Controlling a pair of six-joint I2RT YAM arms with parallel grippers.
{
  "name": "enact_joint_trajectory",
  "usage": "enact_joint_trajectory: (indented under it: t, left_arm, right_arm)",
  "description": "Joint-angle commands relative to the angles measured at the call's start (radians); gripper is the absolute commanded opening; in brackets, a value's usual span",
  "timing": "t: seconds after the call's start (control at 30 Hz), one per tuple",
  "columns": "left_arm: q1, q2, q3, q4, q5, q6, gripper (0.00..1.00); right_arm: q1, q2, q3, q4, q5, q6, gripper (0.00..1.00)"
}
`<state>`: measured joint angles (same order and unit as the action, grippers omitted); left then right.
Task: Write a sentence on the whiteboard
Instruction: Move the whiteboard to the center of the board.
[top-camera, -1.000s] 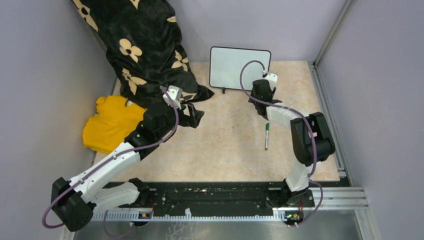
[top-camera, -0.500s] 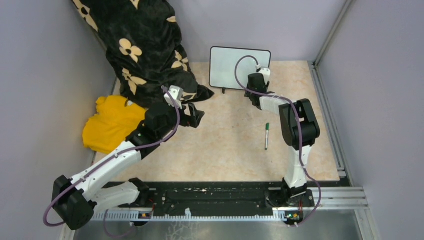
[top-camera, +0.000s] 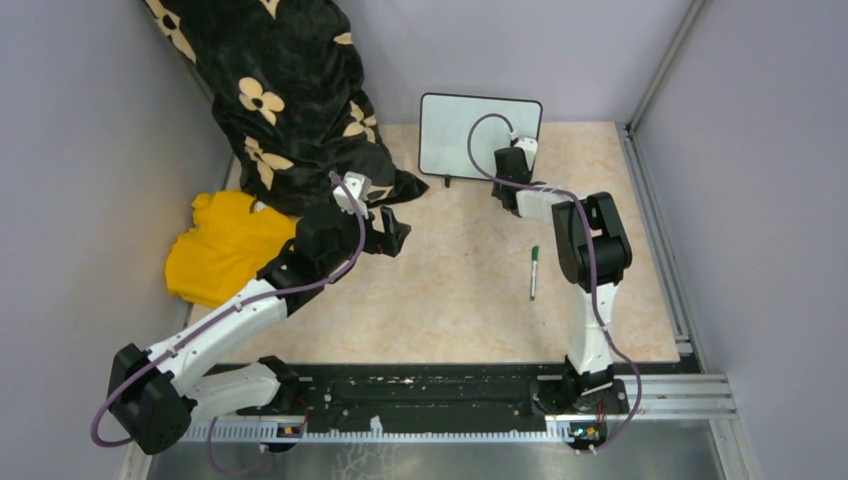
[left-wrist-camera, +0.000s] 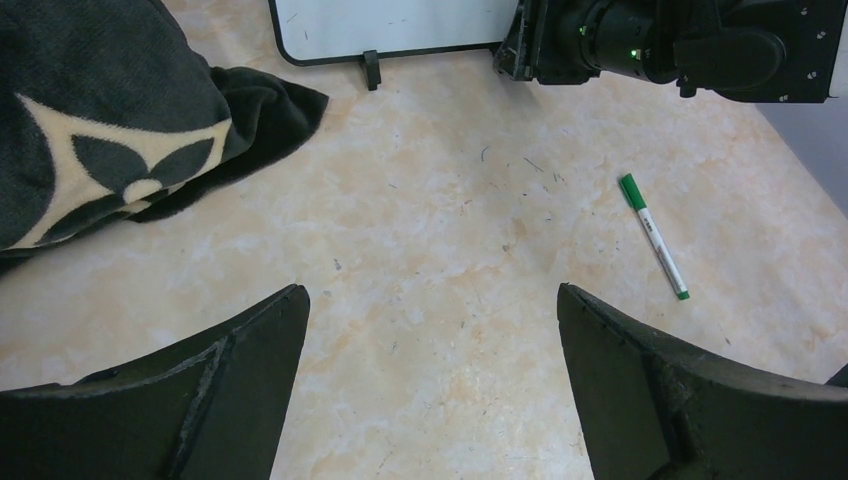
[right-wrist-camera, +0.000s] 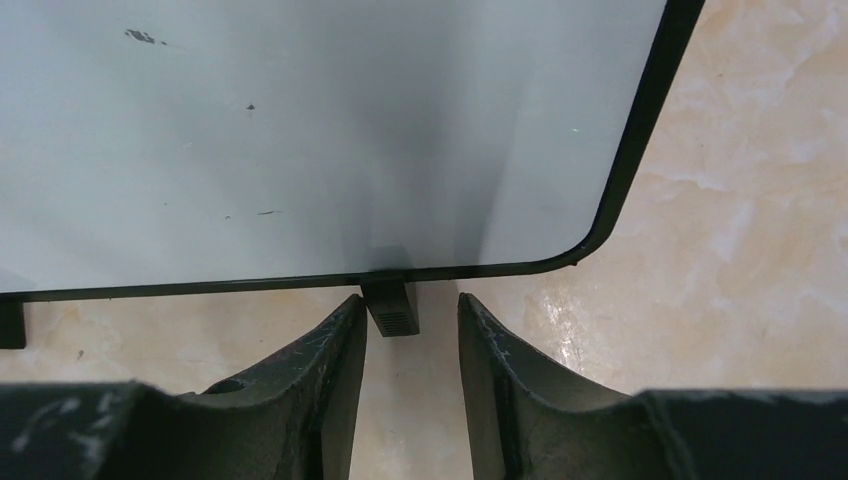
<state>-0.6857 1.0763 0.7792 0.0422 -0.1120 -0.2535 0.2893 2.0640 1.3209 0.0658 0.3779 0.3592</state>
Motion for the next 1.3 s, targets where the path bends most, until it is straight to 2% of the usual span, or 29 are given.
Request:
enact_joint_trajectory:
  t: [0.0,0.6,0.73,1.0,1.27]
  left_arm:
    - [-0.005,0.005,0.012,0.018,-0.002,-0.003,0.99]
    - [-0.004,0.016,0.010,0.022,-0.002,0.000,0.99]
    - [-0.004,0.018,0.011,0.024,-0.003,0.000,0.99]
    - [-0.003,0.010,0.011,0.022,0.000,0.000,0.99]
    - [-0.004,-0.007,0.008,0.022,0.006,-0.003,0.99]
  right_arm:
    - [-0.009,0.020,0.056,0.031,0.006,-0.021,0.38]
    - [-0.010,0.052,0.081,0.038,0.006,-0.048,0.27]
    - [-0.009,0.051,0.076,0.037,0.006,-0.052,0.21]
    - [-0.009,0.037,0.056,0.025,0.001,-0.058,0.00]
    - [-0.005,-0.034,-0.046,0.055,-0.001,-0.066,0.00]
